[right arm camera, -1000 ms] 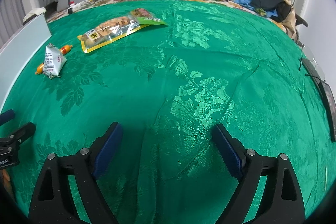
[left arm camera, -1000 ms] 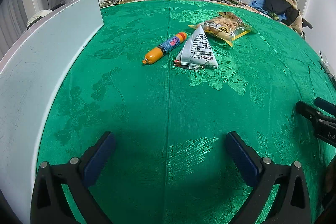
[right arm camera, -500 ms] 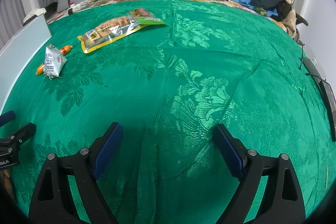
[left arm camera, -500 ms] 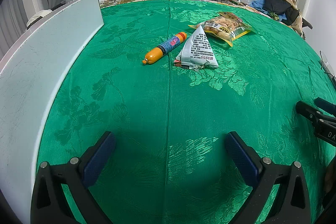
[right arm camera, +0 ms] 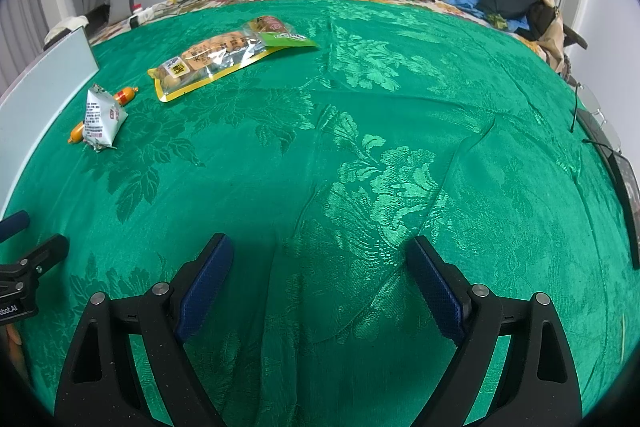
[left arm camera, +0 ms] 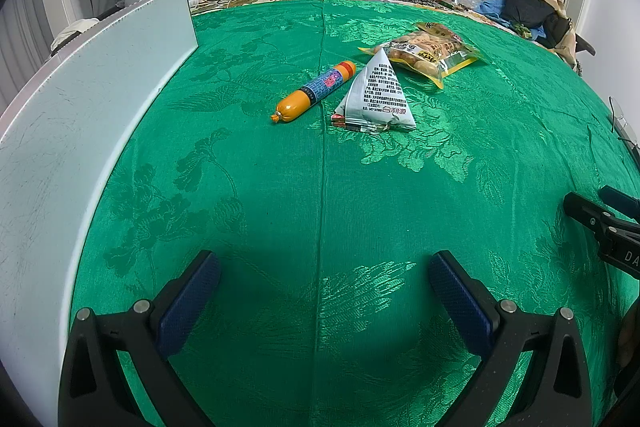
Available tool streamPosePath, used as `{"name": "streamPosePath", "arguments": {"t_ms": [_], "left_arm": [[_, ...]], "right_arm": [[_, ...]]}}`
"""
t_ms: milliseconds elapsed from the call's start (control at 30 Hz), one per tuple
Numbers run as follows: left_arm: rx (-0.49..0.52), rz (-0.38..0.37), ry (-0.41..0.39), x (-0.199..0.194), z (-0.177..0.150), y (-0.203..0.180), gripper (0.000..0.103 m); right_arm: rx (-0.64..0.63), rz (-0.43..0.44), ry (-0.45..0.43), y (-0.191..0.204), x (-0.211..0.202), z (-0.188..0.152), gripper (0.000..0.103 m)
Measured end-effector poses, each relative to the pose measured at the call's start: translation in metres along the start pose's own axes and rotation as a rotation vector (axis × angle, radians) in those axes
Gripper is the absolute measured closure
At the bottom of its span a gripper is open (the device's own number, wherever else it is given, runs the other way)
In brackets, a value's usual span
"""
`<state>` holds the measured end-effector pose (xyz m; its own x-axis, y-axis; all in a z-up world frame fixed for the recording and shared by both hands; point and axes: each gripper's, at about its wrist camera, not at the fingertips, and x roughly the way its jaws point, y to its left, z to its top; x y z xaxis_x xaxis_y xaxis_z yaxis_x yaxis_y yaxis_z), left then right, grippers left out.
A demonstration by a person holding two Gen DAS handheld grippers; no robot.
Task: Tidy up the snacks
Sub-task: 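Return the left tool over the bedspread and aim at the sausage stick, then close the left tool on the orange-and-blue sausage stick while the right tool approaches the white triangular packet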
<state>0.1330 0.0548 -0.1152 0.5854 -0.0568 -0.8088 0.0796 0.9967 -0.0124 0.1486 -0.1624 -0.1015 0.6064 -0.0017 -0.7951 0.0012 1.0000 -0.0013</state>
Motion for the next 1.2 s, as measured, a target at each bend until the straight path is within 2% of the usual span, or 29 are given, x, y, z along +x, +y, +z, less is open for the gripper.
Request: {"name": "streamPosePath", "arguments": {"t_ms": [233, 333, 367, 433, 600, 733, 767, 833, 900, 967, 1100, 1200], "left_arm": [[0.01, -0.01, 0.01, 0.0, 0.001, 0.001, 0.0], [0.07, -0.049, 0.076, 0.001, 0.005, 0.003, 0.0], [0.075, -0.056, 0.111, 0.002, 0.009, 0.007, 0.0], [0.069, -0.082, 0.124, -0.001, 0.019, 0.014, 0.0], [0.094, -0.137, 0.078, -0.01, 0.066, 0.016, 0.0], [0.192, -0.104, 0.063, -0.002, 0.097, 0.004, 0.002], [0.169, -0.086, 0.044, -0.002, 0.104, 0.009, 0.002], [0.084, -0.095, 0.026, -0.003, 0.115, 0.027, 0.002], [0.011, -0.063, 0.012, 0.002, 0.126, 0.046, 0.004], [-0.015, -0.042, 0.021, 0.012, 0.135, 0.057, 0.004], [0.032, -0.066, 0.074, 0.04, 0.139, 0.053, 0.009], [0.126, -0.079, 0.106, 0.059, 0.135, 0.034, 0.017]], "right_arm": [[0.0, 0.001, 0.0, 0.0, 0.0, 0.0, 0.011], [0.001, 0.001, 0.0, -0.001, 0.0, 0.0, 0.011], [0.001, 0.001, 0.0, 0.0, 0.0, 0.0, 0.011], [0.001, 0.001, 0.0, -0.001, 0.0, 0.0, 0.011], [0.001, 0.001, 0.0, -0.001, 0.0, 0.0, 0.011], [0.001, 0.002, 0.0, -0.001, 0.0, 0.0, 0.011], [0.001, 0.002, 0.0, -0.001, 0.0, 0.0, 0.011], [0.001, 0.002, 0.0, -0.001, 0.0, 0.0, 0.011], [0.001, 0.002, 0.0, -0.001, 0.0, 0.0, 0.011], [0.001, 0.002, 0.0, -0.001, 0.0, 0.0, 0.011], [0.002, 0.002, 0.0, -0.001, 0.0, 0.0, 0.011], [0.002, 0.003, 0.0, -0.001, 0.0, 0.0, 0.011]]}}
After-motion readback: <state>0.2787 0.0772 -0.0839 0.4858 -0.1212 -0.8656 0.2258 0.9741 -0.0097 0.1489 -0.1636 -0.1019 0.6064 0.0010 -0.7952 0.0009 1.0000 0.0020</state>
